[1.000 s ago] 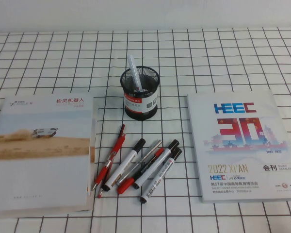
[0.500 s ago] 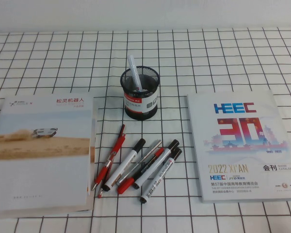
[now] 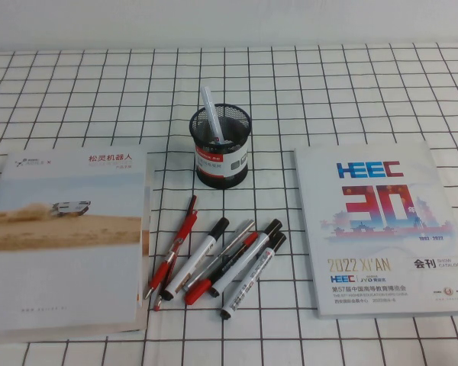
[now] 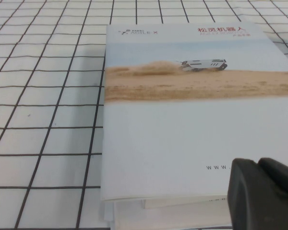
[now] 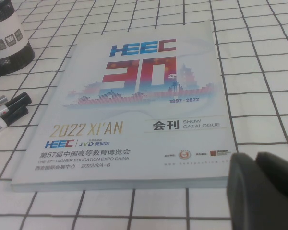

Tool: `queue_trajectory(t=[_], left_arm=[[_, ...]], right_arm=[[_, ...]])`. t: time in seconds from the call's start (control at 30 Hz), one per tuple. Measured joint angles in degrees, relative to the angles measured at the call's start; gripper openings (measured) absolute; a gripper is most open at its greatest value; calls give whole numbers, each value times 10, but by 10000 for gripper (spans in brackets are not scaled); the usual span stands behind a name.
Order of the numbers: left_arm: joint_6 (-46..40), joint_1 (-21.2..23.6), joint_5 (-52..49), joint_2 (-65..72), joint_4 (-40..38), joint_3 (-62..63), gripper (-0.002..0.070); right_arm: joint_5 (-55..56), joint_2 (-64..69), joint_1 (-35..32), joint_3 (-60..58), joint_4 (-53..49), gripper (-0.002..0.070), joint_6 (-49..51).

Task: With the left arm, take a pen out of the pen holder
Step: 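Take a marker out of the pen holder and lay it on the table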

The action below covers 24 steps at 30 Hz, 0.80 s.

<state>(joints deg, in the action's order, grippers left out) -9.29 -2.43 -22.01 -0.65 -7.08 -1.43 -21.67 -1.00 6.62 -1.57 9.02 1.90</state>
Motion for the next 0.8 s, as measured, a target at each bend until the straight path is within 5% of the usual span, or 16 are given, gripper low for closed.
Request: queue_trajectory(t=[0.8], left_arm=[[4,0,16,0,-10,0,-3]], right_arm=[[0,0,0,0,0,-14,0]])
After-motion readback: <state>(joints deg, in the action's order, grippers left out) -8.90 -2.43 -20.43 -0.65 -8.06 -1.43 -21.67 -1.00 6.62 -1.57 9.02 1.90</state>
